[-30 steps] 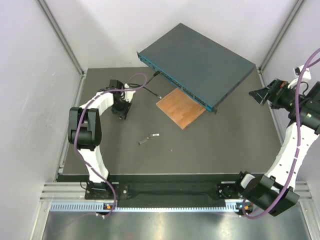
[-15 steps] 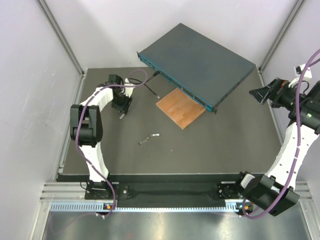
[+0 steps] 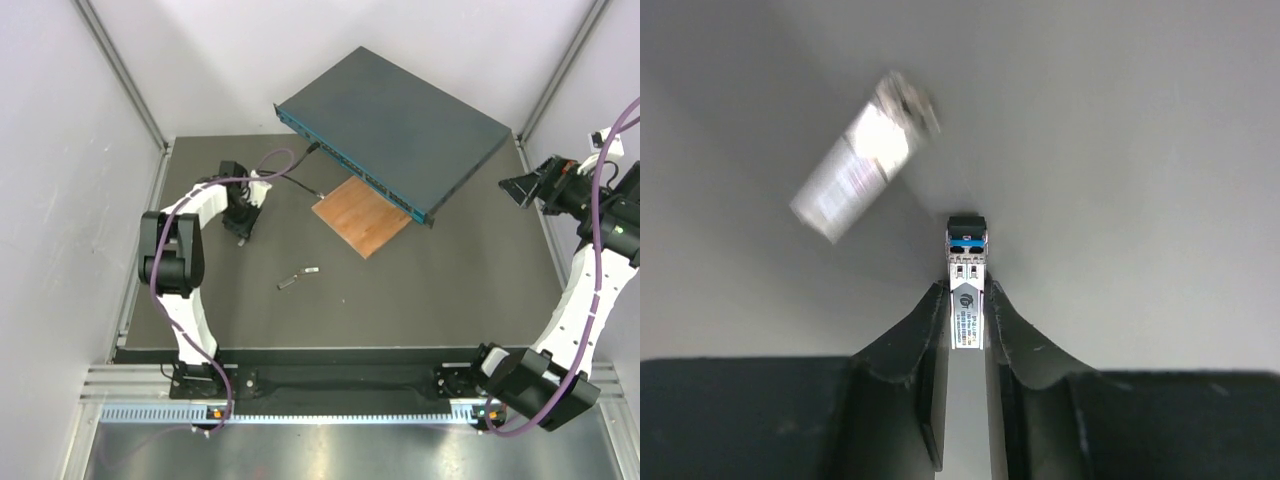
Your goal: Insert the plug into the switch port
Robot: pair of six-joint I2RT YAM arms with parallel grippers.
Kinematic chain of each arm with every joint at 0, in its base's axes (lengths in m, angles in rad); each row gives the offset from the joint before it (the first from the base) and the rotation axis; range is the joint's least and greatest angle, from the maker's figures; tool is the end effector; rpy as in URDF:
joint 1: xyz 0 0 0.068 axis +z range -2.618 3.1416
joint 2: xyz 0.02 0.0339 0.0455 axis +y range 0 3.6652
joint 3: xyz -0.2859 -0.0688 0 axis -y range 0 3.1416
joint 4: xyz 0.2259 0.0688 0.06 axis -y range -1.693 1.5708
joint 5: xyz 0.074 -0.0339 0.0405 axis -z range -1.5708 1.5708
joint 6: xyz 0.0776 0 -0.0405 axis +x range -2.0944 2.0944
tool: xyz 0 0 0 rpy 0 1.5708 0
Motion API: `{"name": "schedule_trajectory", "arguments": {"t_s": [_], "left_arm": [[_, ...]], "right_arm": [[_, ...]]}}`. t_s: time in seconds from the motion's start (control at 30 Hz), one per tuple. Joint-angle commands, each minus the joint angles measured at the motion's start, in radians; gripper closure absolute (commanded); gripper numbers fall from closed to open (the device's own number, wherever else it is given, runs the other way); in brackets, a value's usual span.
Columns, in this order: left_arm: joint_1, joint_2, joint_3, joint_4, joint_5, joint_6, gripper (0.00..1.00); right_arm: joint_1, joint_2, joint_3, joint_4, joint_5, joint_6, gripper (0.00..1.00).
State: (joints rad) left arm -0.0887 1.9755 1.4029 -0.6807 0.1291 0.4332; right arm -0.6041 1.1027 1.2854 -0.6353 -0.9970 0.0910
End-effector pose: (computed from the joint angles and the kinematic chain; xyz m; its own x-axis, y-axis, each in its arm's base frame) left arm 0.3996 -0.0456 0.1609 -0.8052 0.4895 -0.3347 0.5133 0.8580 0.0200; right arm 0.2071 -0.0638 0.4179 -0.3869 0.3270 -0.8622 -0.2793 0.8496 0.4475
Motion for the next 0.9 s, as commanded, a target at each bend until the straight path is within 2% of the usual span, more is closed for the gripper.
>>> {"name": "schedule_trajectory", "arguments": {"t_s": [0.0, 0.07, 0.27, 0.4, 0.47, 0.5, 0.53, 0.6, 0.63, 0.7, 0.73, 0.77, 0.83, 0.87], "left_arm": [[-0.003, -0.119, -0.082, -0.049, -0.028, 0.004, 0.93], [-0.003, -0.156, -0.117, -0.077, -0.028, -0.001, 1.00], [0.012, -0.329, -0.145, -0.158, 0.027, -0.071, 1.00], [0.024, -0.463, -0.125, -0.204, 0.205, -0.160, 1.00], [0.024, -0.552, -0.114, -0.175, 0.266, -0.245, 1.00], [0.024, -0.579, -0.111, -0.157, 0.340, -0.279, 1.00], [0.023, -0.627, -0.104, -0.119, 0.381, -0.310, 1.00], [0.020, -0.670, -0.079, -0.065, 0.443, -0.431, 1.00], [0.020, -0.706, -0.068, 0.020, 0.467, -0.552, 1.00], [0.018, -0.740, -0.065, 0.119, 0.458, -0.675, 1.00], [0.017, -0.774, -0.070, 0.169, 0.442, -0.736, 1.00], [0.018, -0.793, -0.085, 0.282, 0.434, -0.848, 1.00], [0.012, -0.835, -0.111, 0.390, 0.409, -0.957, 1.00], [0.010, -0.845, -0.131, 0.441, 0.380, -1.009, 1.00]], "right_arm": [[0.012, 0.005, 0.057, 0.054, -0.022, 0.009, 0.00], [0.018, 0.008, 0.055, 0.066, -0.023, 0.018, 0.00], [0.044, 0.011, 0.081, 0.080, -0.020, 0.023, 0.00], [0.093, 0.020, 0.120, 0.079, 0.018, 0.004, 0.00], [0.167, 0.019, 0.147, 0.080, 0.058, -0.025, 0.02], [0.200, 0.022, 0.156, 0.082, 0.105, -0.034, 0.02], [0.280, 0.022, 0.169, 0.083, 0.132, -0.048, 0.03], [0.372, 0.031, 0.206, 0.082, 0.213, -0.083, 0.05], [0.467, 0.042, 0.230, 0.083, 0.239, -0.117, 0.06], [0.562, 0.055, 0.256, 0.092, 0.297, -0.135, 0.08], [0.666, 0.066, 0.270, 0.094, 0.313, -0.143, 0.09], [0.713, 0.089, 0.293, 0.097, 0.328, -0.151, 0.12], [0.806, 0.111, 0.310, 0.120, 0.362, -0.158, 0.14], [0.902, 0.129, 0.316, 0.132, 0.377, -0.168, 0.17]]}}
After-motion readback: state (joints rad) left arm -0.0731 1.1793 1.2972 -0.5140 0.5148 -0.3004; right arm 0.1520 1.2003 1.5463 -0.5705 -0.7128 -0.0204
